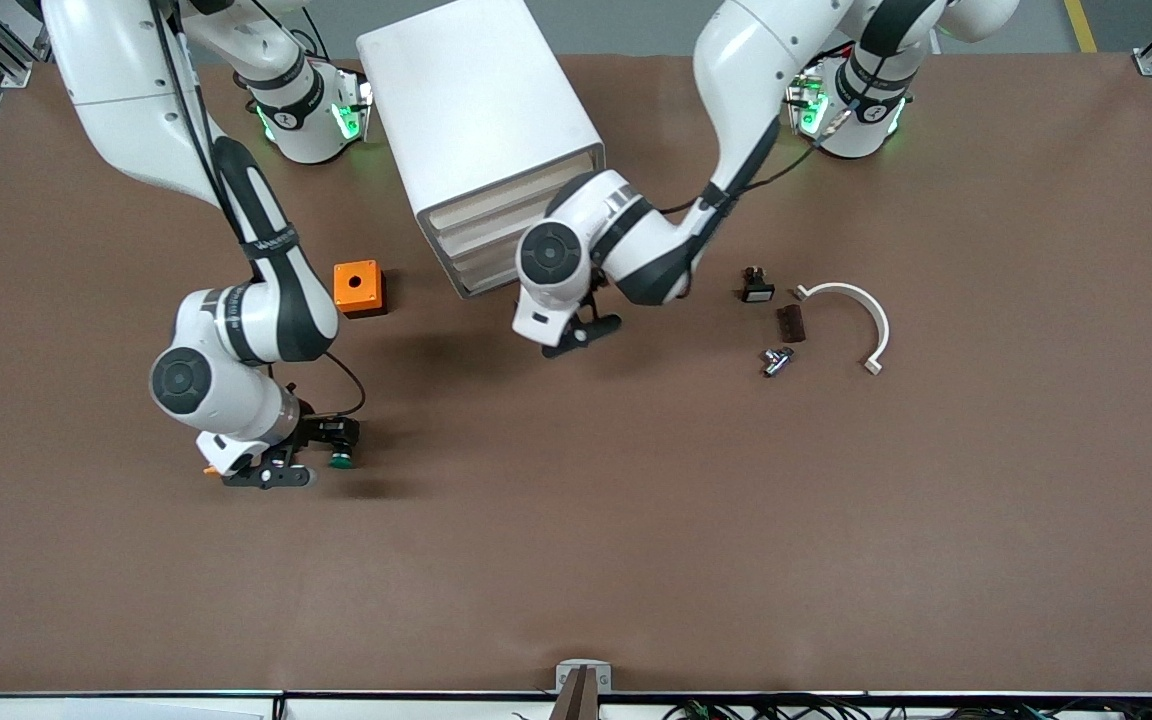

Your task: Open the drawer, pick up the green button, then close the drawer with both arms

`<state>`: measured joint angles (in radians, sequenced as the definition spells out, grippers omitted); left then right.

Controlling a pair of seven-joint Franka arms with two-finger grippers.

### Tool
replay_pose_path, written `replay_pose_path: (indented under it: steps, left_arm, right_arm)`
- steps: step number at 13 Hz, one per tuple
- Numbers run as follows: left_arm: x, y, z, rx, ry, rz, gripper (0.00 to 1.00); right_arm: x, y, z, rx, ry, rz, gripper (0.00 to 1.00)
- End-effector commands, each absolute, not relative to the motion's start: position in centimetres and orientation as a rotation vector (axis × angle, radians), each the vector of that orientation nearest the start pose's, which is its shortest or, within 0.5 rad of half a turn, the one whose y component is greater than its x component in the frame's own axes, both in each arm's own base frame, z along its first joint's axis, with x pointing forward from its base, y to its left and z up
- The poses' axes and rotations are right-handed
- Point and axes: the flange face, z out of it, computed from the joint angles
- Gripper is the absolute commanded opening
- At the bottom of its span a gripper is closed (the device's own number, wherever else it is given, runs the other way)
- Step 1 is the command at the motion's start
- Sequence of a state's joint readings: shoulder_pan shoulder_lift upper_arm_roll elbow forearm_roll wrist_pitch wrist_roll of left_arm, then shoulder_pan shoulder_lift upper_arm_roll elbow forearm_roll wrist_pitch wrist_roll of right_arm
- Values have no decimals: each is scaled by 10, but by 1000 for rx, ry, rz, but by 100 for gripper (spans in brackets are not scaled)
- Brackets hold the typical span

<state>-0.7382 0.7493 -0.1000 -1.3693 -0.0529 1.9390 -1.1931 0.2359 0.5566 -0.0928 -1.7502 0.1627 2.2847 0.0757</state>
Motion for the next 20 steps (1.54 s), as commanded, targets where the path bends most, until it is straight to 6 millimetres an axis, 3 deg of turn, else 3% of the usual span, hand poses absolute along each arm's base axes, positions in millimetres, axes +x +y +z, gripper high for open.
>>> replay_pose_path:
  steps: [1, 3, 5, 8, 10, 13, 16, 20]
  left_arm:
    - [522, -466, 319, -2877, -561, 92, 100]
    - [555, -416, 362, -2850, -511, 6, 100]
    - [582, -371, 394, -2883, -457, 5, 100]
    - [603, -309, 441, -2886, -461, 0, 100]
    - [603, -281, 480, -2902, -424, -20, 100]
    - [603, -227, 526, -2914, -339, -2, 100]
    - [604, -176, 564, -2944, -290, -32, 100]
    - [591, -115, 607, -2999, -256, -5, 100]
  right_arm:
    - [664, 72, 314, -3046, 113, -19, 100]
    - [664, 54, 355, -3043, 115, -110, 100]
    - [660, 33, 393, -3053, 140, -159, 100]
    - [644, 12, 444, -3186, 77, -178, 100]
    - [625, -6, 489, -3178, 138, -178, 100]
    - [597, -13, 537, -3163, 177, -156, 100]
    - [584, -15, 569, -3125, 385, -202, 100]
    - [571, -16, 615, -3128, 409, -147, 100]
